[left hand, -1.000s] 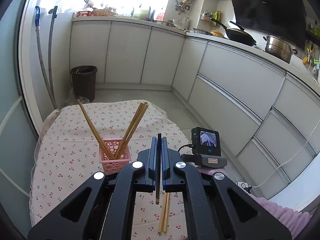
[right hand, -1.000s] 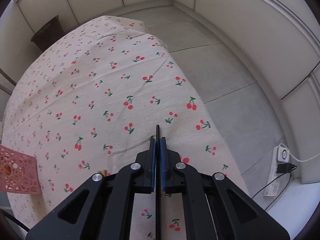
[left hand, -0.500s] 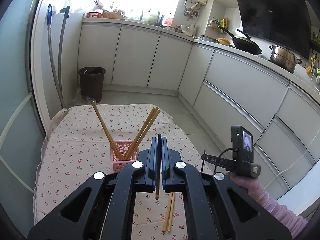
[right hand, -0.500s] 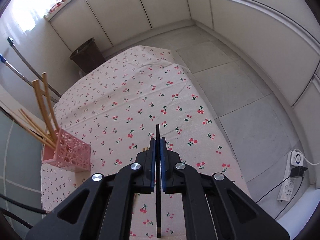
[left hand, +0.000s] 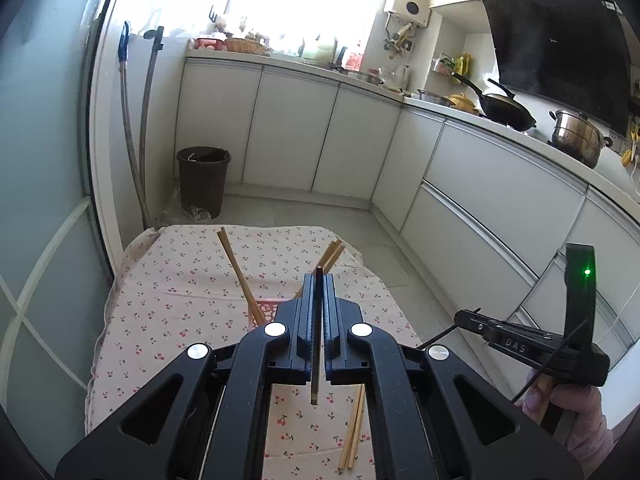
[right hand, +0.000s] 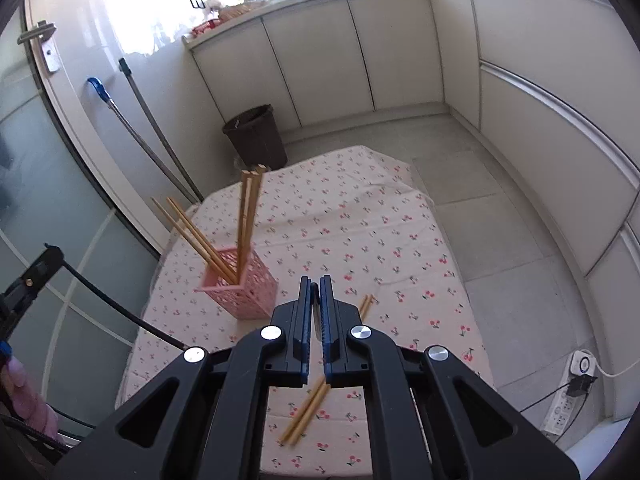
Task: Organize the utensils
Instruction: 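Carry both black chopsticks into the pink cup and open both tools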
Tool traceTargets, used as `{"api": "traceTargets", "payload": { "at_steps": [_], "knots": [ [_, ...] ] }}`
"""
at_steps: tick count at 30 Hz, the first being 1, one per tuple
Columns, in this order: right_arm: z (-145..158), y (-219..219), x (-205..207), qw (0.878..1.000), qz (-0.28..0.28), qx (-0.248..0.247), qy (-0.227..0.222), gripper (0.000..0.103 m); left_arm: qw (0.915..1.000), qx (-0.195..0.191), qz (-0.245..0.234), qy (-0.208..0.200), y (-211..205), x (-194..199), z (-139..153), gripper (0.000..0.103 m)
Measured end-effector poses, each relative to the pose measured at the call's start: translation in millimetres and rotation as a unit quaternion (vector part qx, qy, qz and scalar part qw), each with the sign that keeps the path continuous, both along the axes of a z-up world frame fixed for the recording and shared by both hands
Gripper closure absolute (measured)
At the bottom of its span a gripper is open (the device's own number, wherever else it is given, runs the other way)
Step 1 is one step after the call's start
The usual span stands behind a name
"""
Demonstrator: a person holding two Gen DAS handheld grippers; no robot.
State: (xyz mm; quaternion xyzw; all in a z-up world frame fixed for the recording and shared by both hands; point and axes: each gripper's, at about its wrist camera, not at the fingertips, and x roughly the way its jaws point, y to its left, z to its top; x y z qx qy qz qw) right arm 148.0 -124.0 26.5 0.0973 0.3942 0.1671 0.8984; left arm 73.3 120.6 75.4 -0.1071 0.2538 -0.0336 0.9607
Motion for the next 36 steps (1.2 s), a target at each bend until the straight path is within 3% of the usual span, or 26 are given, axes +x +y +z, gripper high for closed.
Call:
{"api": "traceTargets", "payload": {
  "at_steps": [7, 13, 17, 22, 31, 36],
  "knots": [
    [59.3, 14.6, 10.6, 0.996, 0.020, 0.068, -0.052, 0.098, 0.9984, -0.001, 0.044, -0.036, 16.6, 22.2, 30.2, 0.100],
    [86.6, 31.2, 28.1, 0.992, 0.035, 0.091, -0.076, 0.098, 0.9963, -0.007, 0.082, -0.026, 29.9, 58.3, 24.3, 0.100],
    [88.9, 37.6, 39.9, 0.991, 0.039, 0.103, -0.078, 0.098, 0.9956, -0.016, 0.093, 0.000, 37.1, 88.1, 4.0, 0.099],
    [78.8, 45.6, 54.0, 0.992, 0.041, 0.108, -0.059, 0.098, 0.9908, -0.046, 0.107, 0.069, 55.4, 106.2, -26.8, 0.092],
    [67.4, 60.1, 64.2, 0.993, 0.036, 0.100, -0.049, 0.098, 0.9817, -0.113, 0.153, 0.008, 87.6, 47.4, 4.3, 0.073],
    [63.4, 70.3, 71.2, 0.993, 0.032, 0.106, -0.045, 0.098, 0.9820, -0.120, 0.146, 0.009, 87.1, 47.8, 9.0, 0.073]
  ]
}}
